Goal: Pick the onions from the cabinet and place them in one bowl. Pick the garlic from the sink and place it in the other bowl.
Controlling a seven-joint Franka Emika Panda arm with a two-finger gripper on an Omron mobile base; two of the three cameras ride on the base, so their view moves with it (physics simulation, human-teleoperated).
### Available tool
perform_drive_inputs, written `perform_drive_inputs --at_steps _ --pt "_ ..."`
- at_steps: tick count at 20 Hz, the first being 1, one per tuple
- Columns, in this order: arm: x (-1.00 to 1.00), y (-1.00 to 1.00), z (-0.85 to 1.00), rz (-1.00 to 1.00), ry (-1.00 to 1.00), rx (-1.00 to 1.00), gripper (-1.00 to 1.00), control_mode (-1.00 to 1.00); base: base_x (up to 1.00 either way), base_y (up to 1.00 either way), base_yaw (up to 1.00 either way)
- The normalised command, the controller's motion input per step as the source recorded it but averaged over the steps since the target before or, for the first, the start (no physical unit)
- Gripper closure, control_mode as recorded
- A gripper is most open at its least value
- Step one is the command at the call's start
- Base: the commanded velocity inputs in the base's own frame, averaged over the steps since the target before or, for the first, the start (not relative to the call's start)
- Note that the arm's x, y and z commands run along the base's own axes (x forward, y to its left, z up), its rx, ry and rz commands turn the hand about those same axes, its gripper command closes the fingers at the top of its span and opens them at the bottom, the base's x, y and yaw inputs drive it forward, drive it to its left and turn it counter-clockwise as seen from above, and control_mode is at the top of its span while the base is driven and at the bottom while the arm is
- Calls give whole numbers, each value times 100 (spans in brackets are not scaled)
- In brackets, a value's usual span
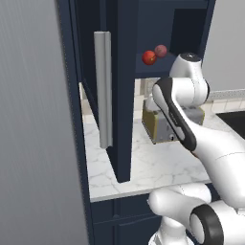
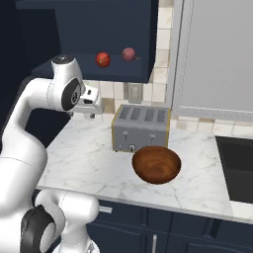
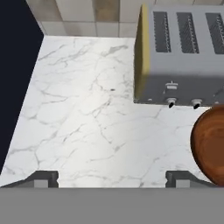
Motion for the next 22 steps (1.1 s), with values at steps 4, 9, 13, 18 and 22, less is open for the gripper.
perform_drive_inputs --at_steps 4,9,13,18,22 --pt "-8 -9 48 -12 -21 0 -100 -100 0 0 0" --pt "-1 -25 36 -15 -23 0 -100 -100 0 0 0" --pt "-14 -12 53 -10 -28 4 -100 -100 0 0 0" --pt "-7 0 75 0 -24 0 -100 -100 0 0 0" --pt "-7 0 66 3 -24 0 -100 -100 0 0 0"
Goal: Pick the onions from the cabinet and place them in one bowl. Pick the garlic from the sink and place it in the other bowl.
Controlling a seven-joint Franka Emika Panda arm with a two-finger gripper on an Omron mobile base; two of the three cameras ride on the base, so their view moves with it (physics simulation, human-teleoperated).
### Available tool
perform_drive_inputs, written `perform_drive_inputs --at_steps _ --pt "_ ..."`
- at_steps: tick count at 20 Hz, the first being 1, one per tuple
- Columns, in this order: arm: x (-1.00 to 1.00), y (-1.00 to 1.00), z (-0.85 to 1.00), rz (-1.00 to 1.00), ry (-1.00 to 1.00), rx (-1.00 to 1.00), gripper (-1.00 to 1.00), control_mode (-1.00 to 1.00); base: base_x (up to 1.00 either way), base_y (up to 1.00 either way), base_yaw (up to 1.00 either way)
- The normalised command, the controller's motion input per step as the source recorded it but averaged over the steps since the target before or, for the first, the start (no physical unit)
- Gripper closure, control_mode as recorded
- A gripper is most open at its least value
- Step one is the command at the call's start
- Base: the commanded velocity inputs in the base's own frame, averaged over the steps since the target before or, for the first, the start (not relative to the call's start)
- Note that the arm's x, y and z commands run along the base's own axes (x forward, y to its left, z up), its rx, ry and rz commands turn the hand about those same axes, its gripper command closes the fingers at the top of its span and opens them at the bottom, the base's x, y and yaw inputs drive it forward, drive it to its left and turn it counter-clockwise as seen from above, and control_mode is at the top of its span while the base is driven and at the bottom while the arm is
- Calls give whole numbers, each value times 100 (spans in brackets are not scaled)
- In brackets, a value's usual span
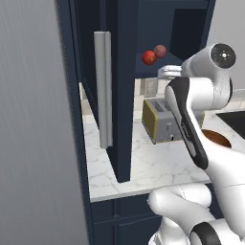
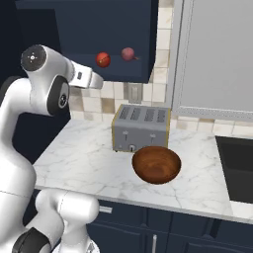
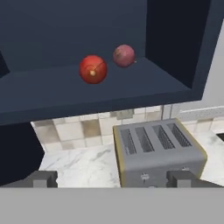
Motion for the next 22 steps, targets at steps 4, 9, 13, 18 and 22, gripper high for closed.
perform_drive_inputs --at_steps 4,9,13,18,22 --pt "0 2 50 4 -14 -3 -100 -100 0 0 0" --pt "42 29 9 0 10 -15 -100 -100 0 0 0" --pt "37 7 12 0 2 -6 -100 -100 0 0 0" --pt "47 0 -2 0 2 0 -100 -100 0 0 0" --pt "67 0 0 0 1 0 -100 -100 0 0 0"
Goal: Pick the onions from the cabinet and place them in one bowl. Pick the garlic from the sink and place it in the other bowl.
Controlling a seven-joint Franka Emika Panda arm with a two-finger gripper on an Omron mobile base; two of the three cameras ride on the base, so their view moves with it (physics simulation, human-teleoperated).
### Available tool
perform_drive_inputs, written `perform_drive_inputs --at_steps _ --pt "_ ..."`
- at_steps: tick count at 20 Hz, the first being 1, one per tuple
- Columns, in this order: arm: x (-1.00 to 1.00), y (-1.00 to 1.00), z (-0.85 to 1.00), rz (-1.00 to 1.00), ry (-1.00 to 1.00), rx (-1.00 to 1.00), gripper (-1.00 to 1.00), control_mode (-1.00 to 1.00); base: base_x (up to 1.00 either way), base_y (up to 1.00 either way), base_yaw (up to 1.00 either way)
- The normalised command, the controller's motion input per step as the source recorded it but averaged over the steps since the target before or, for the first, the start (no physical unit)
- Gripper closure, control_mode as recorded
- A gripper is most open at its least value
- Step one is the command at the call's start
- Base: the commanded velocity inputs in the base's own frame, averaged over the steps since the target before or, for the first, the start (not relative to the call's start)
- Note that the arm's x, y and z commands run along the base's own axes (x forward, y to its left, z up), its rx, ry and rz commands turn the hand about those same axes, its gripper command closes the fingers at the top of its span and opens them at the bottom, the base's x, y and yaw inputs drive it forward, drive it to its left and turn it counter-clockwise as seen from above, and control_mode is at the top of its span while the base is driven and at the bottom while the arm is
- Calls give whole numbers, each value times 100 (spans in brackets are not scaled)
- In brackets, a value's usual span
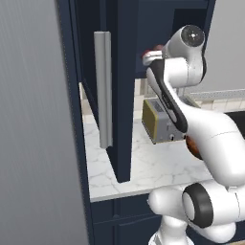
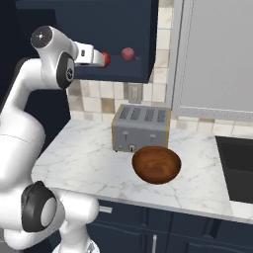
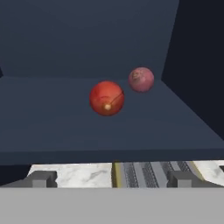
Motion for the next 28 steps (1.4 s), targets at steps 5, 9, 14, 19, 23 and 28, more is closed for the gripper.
perform_drive_inputs --at_steps 5,9,14,19,23,28 --pt "70 0 0 0 6 0 -100 -100 0 0 0" --pt "74 0 -2 0 12 0 -100 -100 0 0 0" --pt "71 0 -12 0 2 0 -100 -100 0 0 0" --pt "55 -3 -26 0 -3 0 -100 -100 0 0 0" --pt "50 0 -3 0 -2 0 -100 -100 0 0 0" --pt "16 -7 -9 0 0 1 -100 -100 0 0 0"
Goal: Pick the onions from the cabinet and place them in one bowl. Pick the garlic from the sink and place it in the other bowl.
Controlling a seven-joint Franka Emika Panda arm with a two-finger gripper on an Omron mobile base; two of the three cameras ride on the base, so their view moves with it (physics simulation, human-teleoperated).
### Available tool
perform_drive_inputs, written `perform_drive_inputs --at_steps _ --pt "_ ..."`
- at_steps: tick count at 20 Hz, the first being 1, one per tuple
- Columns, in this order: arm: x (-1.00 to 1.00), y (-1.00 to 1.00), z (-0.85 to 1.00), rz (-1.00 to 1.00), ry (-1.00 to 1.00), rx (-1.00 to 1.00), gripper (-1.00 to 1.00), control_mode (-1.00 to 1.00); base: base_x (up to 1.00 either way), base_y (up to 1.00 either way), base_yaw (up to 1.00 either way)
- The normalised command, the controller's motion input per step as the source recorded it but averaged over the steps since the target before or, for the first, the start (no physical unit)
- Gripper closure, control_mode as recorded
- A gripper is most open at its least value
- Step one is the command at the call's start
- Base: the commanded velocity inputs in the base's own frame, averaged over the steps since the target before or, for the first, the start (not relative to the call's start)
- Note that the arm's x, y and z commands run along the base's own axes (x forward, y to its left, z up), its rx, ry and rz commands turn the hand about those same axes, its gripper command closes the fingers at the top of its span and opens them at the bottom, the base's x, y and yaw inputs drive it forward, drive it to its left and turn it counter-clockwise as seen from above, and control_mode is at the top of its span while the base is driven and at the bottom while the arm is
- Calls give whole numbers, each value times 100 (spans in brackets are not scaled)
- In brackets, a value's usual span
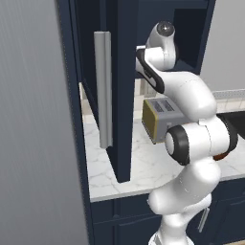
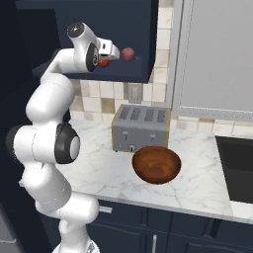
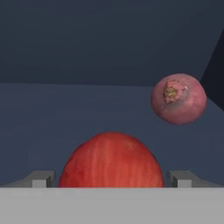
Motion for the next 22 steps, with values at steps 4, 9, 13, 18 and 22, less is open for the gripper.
perform_drive_inputs --at_steps 4,9,13,18,22 --pt "-1 -3 -13 -1 1 1 100 -100 0 0 0" --pt "0 3 0 0 -3 0 100 -100 0 0 0" --pt "-12 7 18 -4 -23 3 100 -100 0 0 0" --pt "-47 -9 18 -3 -5 5 100 -100 0 0 0" --pt "-85 -12 16 0 0 1 100 -100 0 0 0"
